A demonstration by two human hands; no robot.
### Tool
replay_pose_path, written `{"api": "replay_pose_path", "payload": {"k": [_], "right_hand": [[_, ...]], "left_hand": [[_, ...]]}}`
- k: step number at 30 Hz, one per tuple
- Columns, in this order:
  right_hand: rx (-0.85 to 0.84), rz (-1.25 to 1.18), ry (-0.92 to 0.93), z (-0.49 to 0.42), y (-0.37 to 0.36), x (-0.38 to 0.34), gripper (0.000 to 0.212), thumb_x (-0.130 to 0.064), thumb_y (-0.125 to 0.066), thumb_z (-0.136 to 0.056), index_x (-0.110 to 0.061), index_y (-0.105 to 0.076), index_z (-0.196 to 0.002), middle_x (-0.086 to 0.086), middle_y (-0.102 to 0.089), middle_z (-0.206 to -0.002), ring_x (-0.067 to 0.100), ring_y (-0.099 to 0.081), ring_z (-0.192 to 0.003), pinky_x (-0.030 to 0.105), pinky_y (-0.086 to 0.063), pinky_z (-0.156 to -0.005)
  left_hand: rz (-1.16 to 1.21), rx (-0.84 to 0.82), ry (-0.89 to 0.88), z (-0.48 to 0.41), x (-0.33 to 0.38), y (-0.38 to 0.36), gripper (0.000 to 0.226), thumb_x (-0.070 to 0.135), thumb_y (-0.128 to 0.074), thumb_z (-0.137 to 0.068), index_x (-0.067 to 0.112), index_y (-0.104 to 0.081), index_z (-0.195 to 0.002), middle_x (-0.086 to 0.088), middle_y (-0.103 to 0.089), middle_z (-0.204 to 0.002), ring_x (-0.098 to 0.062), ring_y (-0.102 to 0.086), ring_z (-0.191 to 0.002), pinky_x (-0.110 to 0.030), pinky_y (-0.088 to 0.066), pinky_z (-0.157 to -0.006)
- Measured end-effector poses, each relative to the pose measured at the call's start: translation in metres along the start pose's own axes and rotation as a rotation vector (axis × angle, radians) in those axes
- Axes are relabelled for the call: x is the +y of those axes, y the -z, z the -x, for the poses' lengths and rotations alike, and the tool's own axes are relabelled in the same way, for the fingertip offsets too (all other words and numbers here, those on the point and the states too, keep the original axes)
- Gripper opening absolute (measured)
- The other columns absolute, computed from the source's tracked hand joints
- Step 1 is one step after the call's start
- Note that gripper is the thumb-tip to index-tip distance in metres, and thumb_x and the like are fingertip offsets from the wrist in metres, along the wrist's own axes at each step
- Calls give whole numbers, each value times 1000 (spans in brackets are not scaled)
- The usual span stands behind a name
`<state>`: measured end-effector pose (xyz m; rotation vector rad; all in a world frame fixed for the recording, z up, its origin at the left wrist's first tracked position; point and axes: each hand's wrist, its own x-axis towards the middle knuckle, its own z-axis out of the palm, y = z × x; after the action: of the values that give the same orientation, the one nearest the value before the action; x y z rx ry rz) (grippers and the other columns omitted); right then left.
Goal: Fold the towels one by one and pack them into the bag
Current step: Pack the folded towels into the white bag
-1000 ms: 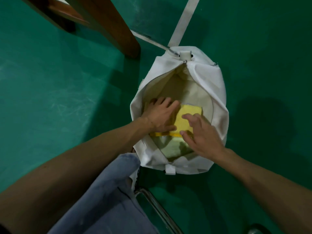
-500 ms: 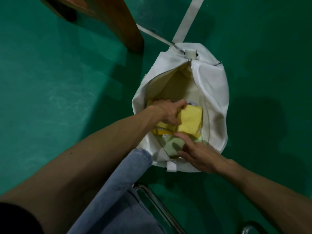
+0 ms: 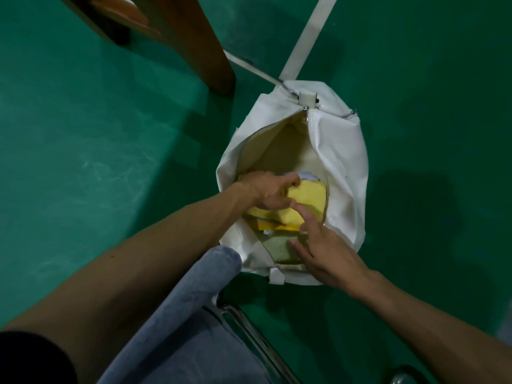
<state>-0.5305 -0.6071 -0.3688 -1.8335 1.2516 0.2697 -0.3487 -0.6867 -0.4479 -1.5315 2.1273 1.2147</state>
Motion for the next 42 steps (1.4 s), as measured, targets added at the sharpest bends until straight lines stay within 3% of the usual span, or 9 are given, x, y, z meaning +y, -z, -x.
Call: {"api": "replay_pose_path", "payload": {"k": [3,8,11,13,18,30,34,38,42], "right_hand": [[-8,21,-33,-4,-5,1,64,-45,-40,-101,-48,4,-147,13,-45,-141,36,-51,-121,43,-44,-94],[300,-66,-12,-33,12,-10,63,-23,-56,-96,-30,-22,-149,1,-54,-112,21,-57,-94,26,-36,-72],[432,-200,18,-80,26,-9,59,-14,-60,-93,-23,-32,-144,1,-56,-112,17,-57,-101,19,-37,-83],[437,-253,-3,-110,29,-2,57,-16,-56,-95,-27,-29,-144,6,-56,-114,23,-59,-107,34,-47,-92],[258,-173,19,-128,28,20,61,-27,-52,-100,-31,-19,-151,18,-54,-131,31,-58,-116,37,-45,-95],[199,-112,-52,-107,-14,57,106,-75,-54,-64,-25,-24,-152,7,-49,-143,27,-48,-129,36,-38,-107],[142,-137,17,-123,0,64,117,-77,-71,-55,-33,-20,-152,5,-46,-146,21,-46,-132,27,-33,-109],[-125,-88,21,-125,26,68,132,-58,-88,-49,-38,-10,-153,3,-43,-147,17,-43,-133,22,-32,-105],[-155,68,5,-118,25,65,128,-50,-90,-56,-39,-8,-153,4,-51,-142,21,-45,-133,19,-29,-98]], "left_hand": [[68,-36,3,-3,-7,-1,53,48,-57,-87,38,-33,-134,-11,-59,-119,-32,-57,-97,-37,-49,-81],[-2,-47,-16,-9,-9,-3,73,48,-65,-81,39,-26,-142,-6,-59,-113,-30,-57,-94,-31,-44,-72],[125,27,-9,-12,-16,-2,84,48,-75,-74,25,-31,-142,-7,-60,-123,-32,-57,-105,-27,-37,-73],[142,26,19,-13,-21,-5,79,52,-75,-73,27,-40,-139,-9,-59,-126,-32,-54,-112,-30,-43,-82],[151,-65,102,-11,-27,-12,83,71,-65,-70,49,-27,-140,-12,-52,-131,-34,-51,-118,-45,-46,-95],[168,-43,23,-12,-29,-21,90,68,-74,-64,33,-36,-138,-8,-57,-130,-33,-54,-115,-35,-43,-83],[155,-87,55,-20,-36,-26,109,75,-72,-58,34,-26,-148,-9,-34,-152,-34,-38,-134,-45,-39,-105],[254,-176,73,-20,-38,-15,111,69,-76,-60,32,-21,-148,-6,-42,-147,-31,-49,-123,-41,-47,-96],[188,-228,19,-17,-36,-9,105,61,-79,-63,25,-25,-146,-3,-44,-144,-27,-49,-123,-35,-45,-93]]}}
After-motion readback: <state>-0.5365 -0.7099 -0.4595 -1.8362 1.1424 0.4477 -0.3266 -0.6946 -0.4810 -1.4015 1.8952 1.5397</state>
